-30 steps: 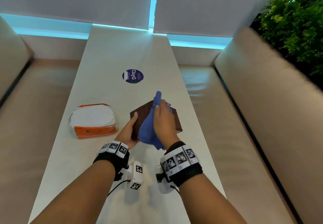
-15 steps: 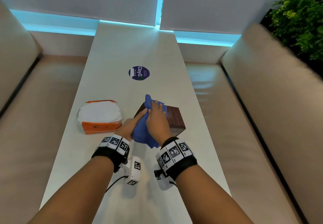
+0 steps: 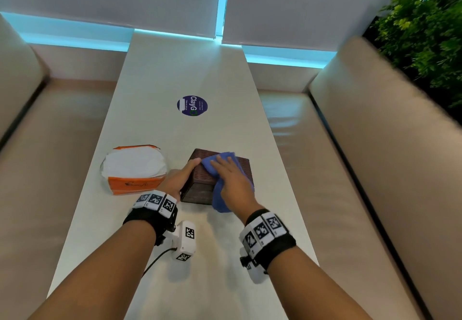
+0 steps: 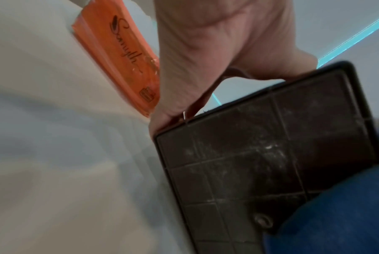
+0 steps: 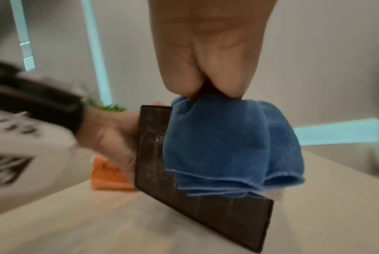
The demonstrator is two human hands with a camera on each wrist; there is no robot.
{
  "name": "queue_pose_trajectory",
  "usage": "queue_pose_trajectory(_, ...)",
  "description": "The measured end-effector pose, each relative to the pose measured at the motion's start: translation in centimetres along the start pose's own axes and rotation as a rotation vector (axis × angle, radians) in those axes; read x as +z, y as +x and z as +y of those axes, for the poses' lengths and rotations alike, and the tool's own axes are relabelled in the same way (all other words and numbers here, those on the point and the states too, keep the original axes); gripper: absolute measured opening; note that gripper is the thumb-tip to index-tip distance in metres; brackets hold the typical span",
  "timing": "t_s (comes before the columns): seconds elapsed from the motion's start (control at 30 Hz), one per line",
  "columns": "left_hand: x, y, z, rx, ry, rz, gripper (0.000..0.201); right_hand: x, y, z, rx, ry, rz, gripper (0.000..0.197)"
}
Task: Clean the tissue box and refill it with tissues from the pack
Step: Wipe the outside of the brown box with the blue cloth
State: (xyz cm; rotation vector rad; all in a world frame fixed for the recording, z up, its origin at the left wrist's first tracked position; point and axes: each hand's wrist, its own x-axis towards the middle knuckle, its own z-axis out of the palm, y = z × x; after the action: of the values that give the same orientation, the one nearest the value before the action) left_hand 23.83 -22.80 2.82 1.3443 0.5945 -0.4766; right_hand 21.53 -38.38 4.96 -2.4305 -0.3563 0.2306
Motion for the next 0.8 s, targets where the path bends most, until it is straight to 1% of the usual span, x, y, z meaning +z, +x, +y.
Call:
queue_pose_trajectory(0.07,-0.2,0.1,-0.3,-0.02,0.047,-0.036,0.055,0.4,-1.0,0.2,-0.06,-0.002,0.01,0.058)
queue_pose_trajectory(0.1,-0.4,0.0,-0.4,-0.018,0.046,-0.038,0.051,0.2,-1.3,0.6,-0.052,-0.003,0.04,0.057)
queue_pose_trajectory(0.13,-0.5,-0.2,-0.5,-0.023,0.031,-0.04,0.046,-0.1,-1.5,1.0,-0.02,0.007,0.077,0.056)
queue_pose_trajectory(0.23,-0.8,-0.3,-1.0,-0.057,-0.004,-0.067,0.038,-0.7,-1.8,2.1,0.132,0.069,0.157,0.053)
queue_pose_trajectory(0.3,-0.8,-0.5,-0.8,-0.082,-0.023,-0.105,0.033,-0.9,-1.7,2.0,0.128,0.078,0.13,0.054)
queue_pose_trajectory(0.37,-0.6,-0.6,-0.5,-0.131,-0.077,-0.182,0.036,-1.5,-1.8,1.8,0.111,0.087,0.075,0.054)
queue_pose_trajectory(0.4,-0.5,-1.0,-0.2,-0.141,-0.089,-0.212,0.038,-2.0,-2.0,1.8,0.122,0.136,0.062,0.05)
queue_pose_trajectory(0.47,-0.4,-1.1,-0.1,-0.122,-0.083,-0.212,0.035,-3.4,-2.5,1.3,0.187,0.377,0.075,0.036)
queue_pose_trajectory(0.5,-0.5,-0.9,-0.3,-0.099,-0.063,-0.204,0.032,-4.0,-2.5,1.2,0.225,0.496,0.104,0.034)
queue_pose_trajectory(0.53,-0.5,-1.0,-0.3,-0.072,-0.045,-0.184,0.03,-4.6,-2.1,1.1,0.247,0.561,0.147,0.034)
queue_pose_trajectory(0.6,-0.5,-1.0,-0.4,0.014,-0.027,-0.143,0.028,-5.6,-1.2,1.1,0.275,0.529,0.29,0.037)
queue_pose_trajectory(0.63,-0.5,-0.8,-0.4,0.064,-0.019,-0.123,0.031,-5.8,-0.6,1.5,0.292,0.498,0.362,0.038)
queue_pose_trajectory(0.67,-0.4,-0.8,-0.4,0.111,-0.007,-0.105,0.039,-5.6,0.0,1.8,0.31,0.48,0.402,0.04)
queue_pose_trajectory(0.7,-0.4,-0.8,-0.4,0.155,0.017,-0.093,0.052,-5.2,0.4,2.1,0.329,0.471,0.399,0.042)
queue_pose_trajectory(0.77,-0.3,-1.0,-0.3,0.216,0.091,-0.093,0.082,-3.5,1.0,2.4,0.385,0.402,0.322,0.047)
queue_pose_trajectory(0.8,-0.2,-1.0,-0.2,0.237,0.124,-0.094,0.087,-2.4,1.2,2.2,0.422,0.351,0.312,0.05)
